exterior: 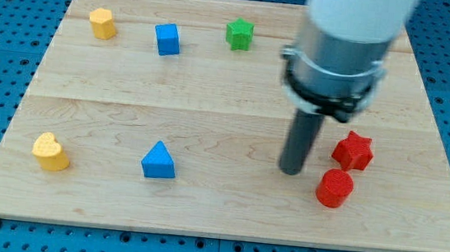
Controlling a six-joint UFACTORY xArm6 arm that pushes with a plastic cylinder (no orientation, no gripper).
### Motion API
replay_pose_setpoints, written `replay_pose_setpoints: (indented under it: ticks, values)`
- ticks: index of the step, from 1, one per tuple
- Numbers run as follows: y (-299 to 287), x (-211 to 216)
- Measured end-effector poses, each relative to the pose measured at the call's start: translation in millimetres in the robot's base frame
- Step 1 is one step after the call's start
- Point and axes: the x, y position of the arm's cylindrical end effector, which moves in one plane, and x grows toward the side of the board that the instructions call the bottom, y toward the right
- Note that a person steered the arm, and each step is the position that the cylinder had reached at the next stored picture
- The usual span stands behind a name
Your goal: Move the blue triangle to the bottom of the red star
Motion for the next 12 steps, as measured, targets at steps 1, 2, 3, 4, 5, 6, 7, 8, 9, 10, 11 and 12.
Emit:
replay_pose_setpoints:
  ticks: [1, 2, 3, 4, 5, 6, 7, 8, 9, 10, 11, 12]
  values:
    - [12.5, 43.3]
    - [50.4, 45.9]
    - [50.6, 40.8]
    - [-1.8, 59.4]
    - [-76.8, 80.9]
    - [-181.9, 75.6]
    - [-205.9, 32.4]
    - [-172.6, 13.2]
    - [-138.1, -4.0]
    - [-135.4, 16.5]
    - [-176.7, 37.3]
    - [-114.7, 23.1]
